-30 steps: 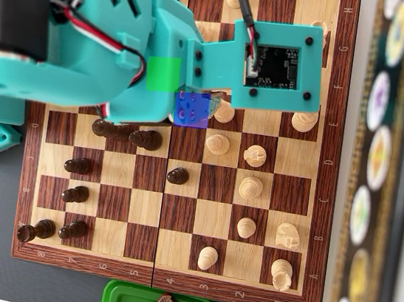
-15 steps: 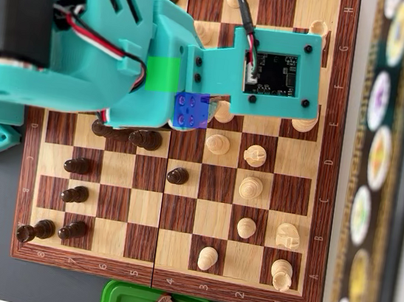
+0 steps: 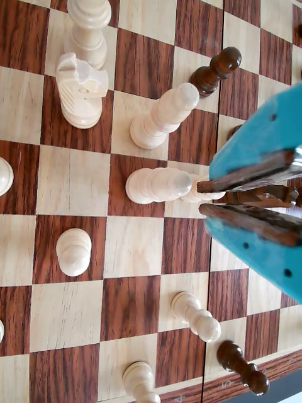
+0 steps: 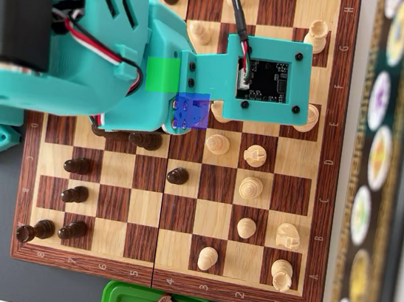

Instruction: Play chess

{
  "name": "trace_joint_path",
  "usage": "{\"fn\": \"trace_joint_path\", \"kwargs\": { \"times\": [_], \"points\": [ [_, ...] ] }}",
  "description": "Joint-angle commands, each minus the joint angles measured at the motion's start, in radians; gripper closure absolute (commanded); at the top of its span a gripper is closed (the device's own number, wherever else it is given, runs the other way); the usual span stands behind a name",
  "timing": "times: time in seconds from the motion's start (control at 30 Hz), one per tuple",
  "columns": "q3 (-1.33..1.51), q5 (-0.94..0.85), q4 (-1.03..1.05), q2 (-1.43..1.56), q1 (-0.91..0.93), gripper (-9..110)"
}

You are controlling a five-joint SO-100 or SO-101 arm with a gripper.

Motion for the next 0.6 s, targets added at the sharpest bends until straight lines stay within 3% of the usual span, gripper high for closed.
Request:
{"fn": "trace_joint_path", "kwargs": {
  "times": [0.0,0.2,0.57],
  "points": [
    [0.04,0.006,-0.002,0.072,0.006,96],
    [0.161,0.009,-0.009,0.209,-0.002,96],
    [0.166,0.035,-0.009,0.155,-0.032,96]
  ]
}}
